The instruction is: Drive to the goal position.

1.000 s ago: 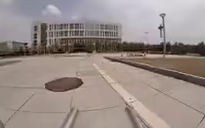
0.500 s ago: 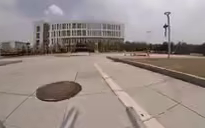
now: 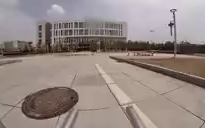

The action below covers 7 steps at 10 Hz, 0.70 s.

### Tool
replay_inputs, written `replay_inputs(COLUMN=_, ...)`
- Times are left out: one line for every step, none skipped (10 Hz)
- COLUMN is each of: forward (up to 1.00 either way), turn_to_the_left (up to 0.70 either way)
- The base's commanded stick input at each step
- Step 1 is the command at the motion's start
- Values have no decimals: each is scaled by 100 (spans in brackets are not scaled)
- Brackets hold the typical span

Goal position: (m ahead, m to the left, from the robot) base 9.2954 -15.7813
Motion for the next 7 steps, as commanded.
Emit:
replay_inputs(forward=70, turn_to_the_left=0)
replay_inputs(forward=70, turn_to_the_left=0)
replay_inputs(forward=70, turn_to_the_left=0)
replay_inputs(forward=70, turn_to_the_left=0)
replay_inputs(forward=70, turn_to_the_left=0)
replay_inputs(forward=70, turn_to_the_left=0)
replay_inputs(forward=70, turn_to_the_left=0)
